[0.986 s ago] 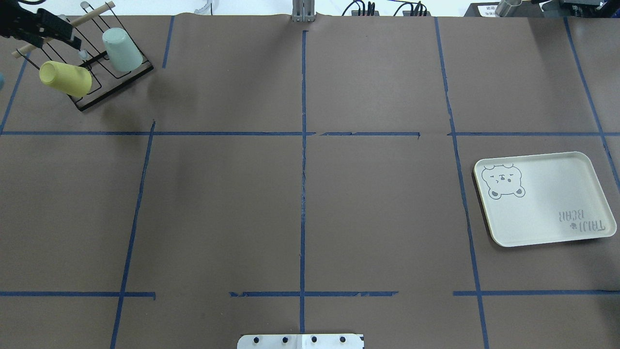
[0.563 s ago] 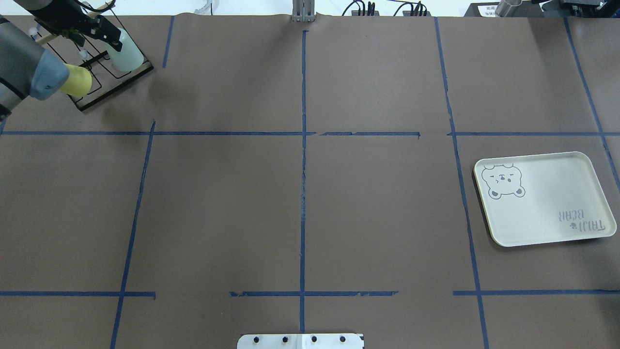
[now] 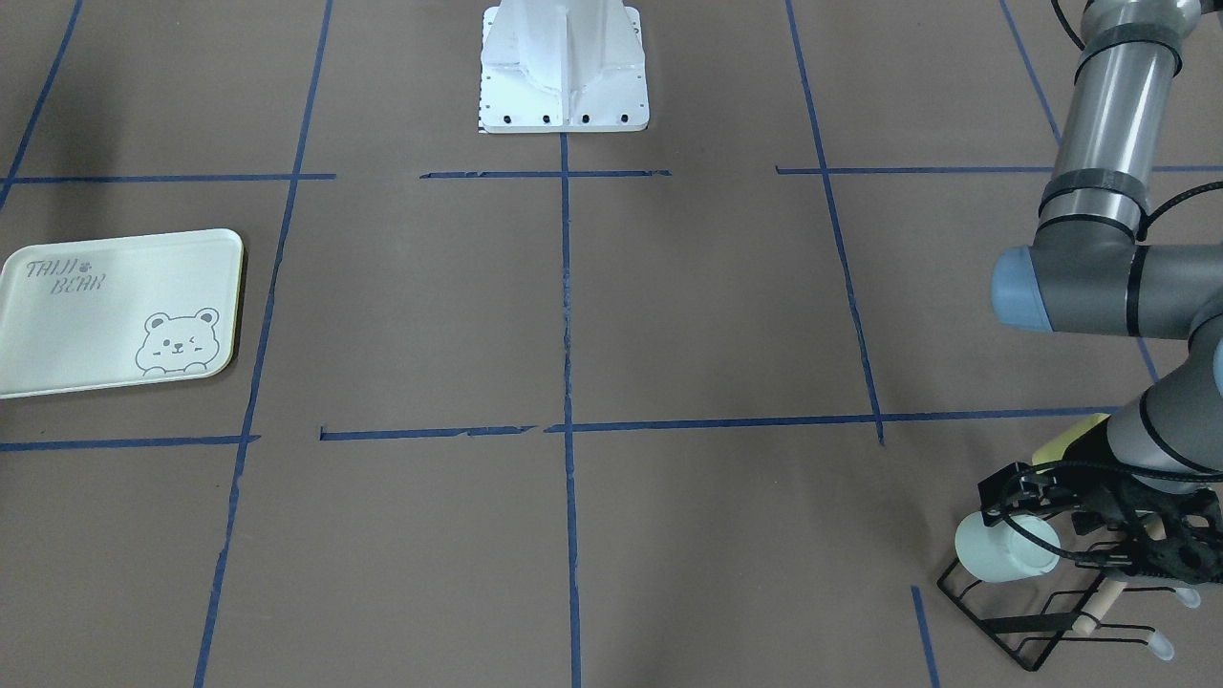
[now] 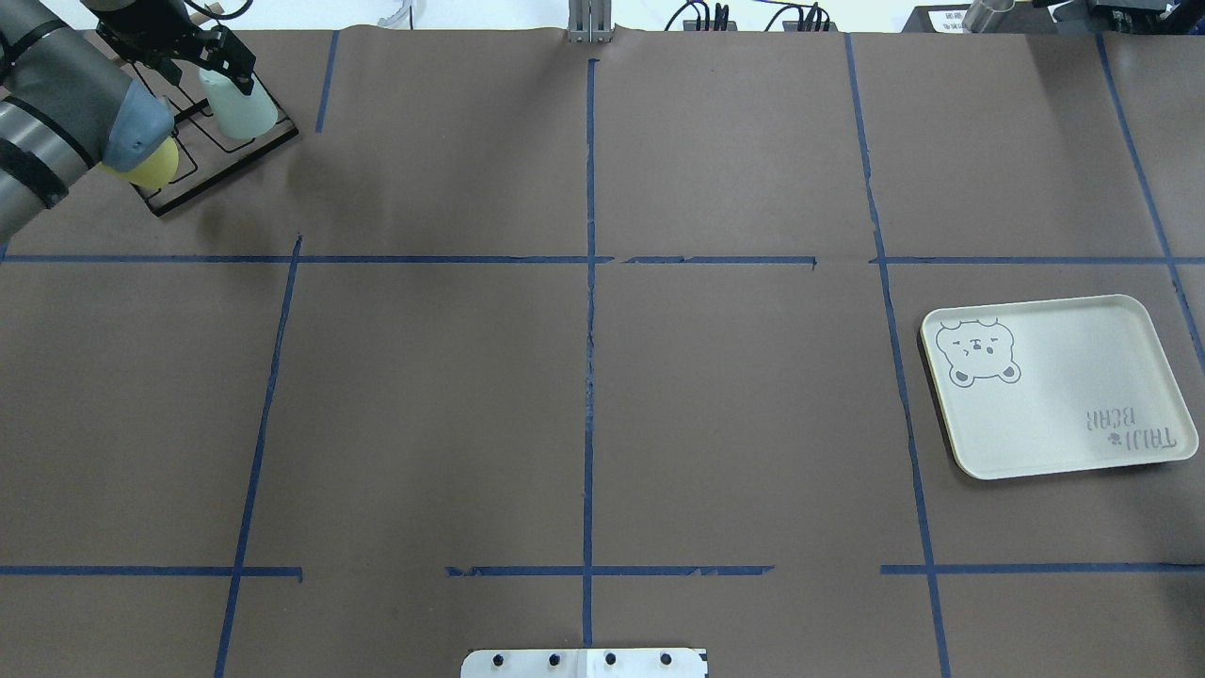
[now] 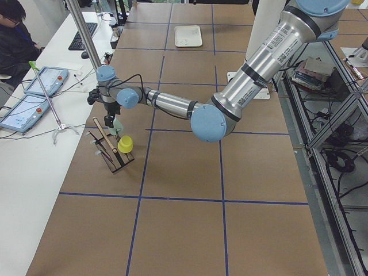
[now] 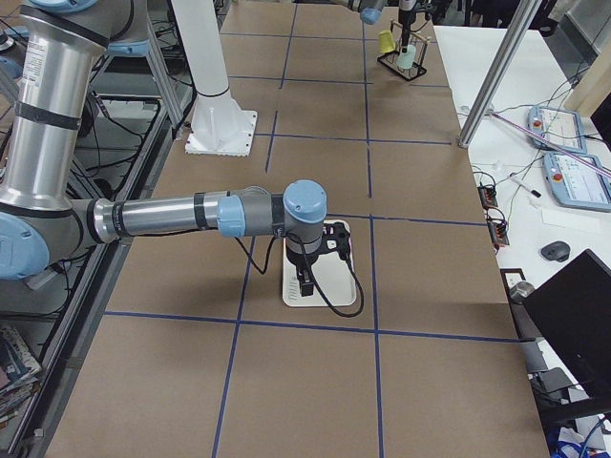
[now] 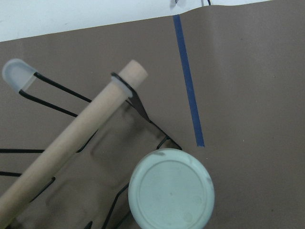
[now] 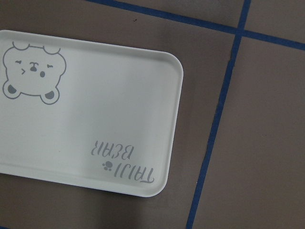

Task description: Left arm grabs green cup and hands to right arm on tray

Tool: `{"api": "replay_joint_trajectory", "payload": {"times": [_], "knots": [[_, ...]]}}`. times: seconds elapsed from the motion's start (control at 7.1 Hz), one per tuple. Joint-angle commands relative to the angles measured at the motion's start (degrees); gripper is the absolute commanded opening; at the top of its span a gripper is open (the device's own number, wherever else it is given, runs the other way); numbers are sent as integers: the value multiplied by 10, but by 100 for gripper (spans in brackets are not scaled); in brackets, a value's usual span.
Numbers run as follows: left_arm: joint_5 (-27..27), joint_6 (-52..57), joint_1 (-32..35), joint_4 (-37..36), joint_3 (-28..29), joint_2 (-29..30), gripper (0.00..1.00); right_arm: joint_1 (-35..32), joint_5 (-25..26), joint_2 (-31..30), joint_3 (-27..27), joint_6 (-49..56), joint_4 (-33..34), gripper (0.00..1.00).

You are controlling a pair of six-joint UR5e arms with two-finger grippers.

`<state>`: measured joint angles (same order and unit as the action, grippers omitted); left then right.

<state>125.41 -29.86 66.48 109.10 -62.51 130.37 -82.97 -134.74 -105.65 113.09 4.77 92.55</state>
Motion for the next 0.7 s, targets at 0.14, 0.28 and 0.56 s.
{"api": "replay_joint_trajectory", "payload": {"times": [0.14,0.28,0.56], "knots": [[-29,-3,-7,5,38,27,100,0,0,0,-1,1,0,100],[-32,-4,-9,6,46,32,100,0,1,0,-1,1,0,100],[-32,-4,-15,6,46,32,100,0,1,0,-2,1,0,100]]}}
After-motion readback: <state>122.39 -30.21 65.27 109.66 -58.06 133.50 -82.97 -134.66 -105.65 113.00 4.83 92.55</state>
